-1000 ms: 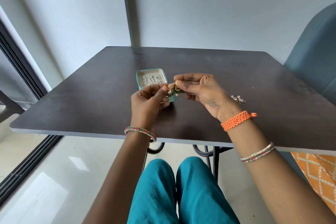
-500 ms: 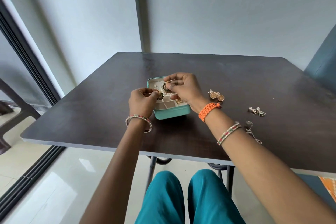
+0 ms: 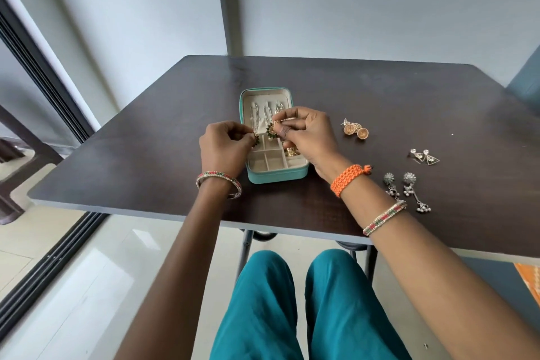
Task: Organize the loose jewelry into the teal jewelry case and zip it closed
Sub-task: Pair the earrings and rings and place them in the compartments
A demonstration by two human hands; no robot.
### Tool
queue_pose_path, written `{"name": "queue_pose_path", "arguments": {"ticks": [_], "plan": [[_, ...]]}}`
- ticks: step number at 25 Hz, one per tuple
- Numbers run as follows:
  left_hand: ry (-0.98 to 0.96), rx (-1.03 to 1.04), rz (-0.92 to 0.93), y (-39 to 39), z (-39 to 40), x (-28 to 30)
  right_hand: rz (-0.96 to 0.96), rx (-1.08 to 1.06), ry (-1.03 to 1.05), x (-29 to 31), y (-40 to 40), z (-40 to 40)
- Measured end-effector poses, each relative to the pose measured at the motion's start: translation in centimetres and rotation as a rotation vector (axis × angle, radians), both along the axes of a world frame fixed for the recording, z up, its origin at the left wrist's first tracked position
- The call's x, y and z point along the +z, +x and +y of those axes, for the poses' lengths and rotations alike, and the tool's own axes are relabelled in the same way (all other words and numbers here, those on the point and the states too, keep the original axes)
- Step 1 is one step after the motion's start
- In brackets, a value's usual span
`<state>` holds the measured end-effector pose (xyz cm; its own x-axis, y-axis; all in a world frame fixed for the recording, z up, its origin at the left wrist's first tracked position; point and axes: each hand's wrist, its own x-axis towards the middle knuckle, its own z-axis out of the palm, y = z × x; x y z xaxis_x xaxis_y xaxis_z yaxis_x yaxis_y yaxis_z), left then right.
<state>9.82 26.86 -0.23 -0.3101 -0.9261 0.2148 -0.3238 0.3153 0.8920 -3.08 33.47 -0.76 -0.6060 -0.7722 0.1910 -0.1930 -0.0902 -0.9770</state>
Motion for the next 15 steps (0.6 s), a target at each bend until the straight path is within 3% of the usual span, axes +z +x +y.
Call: {"name": "queue_pose_path", "arguments": {"ticks": [9, 15], "plan": [[-0.013, 0.205, -0.224, -1.4, 0.5, -1.1, -0.049, 0.066, 0.018, 0.2, 0.0, 0.3], [0.012, 0.110, -0.104, -0.7, -0.5, -1.7, 0.024, 0.064, 0.038, 0.3, 0.0, 0.3]]}}
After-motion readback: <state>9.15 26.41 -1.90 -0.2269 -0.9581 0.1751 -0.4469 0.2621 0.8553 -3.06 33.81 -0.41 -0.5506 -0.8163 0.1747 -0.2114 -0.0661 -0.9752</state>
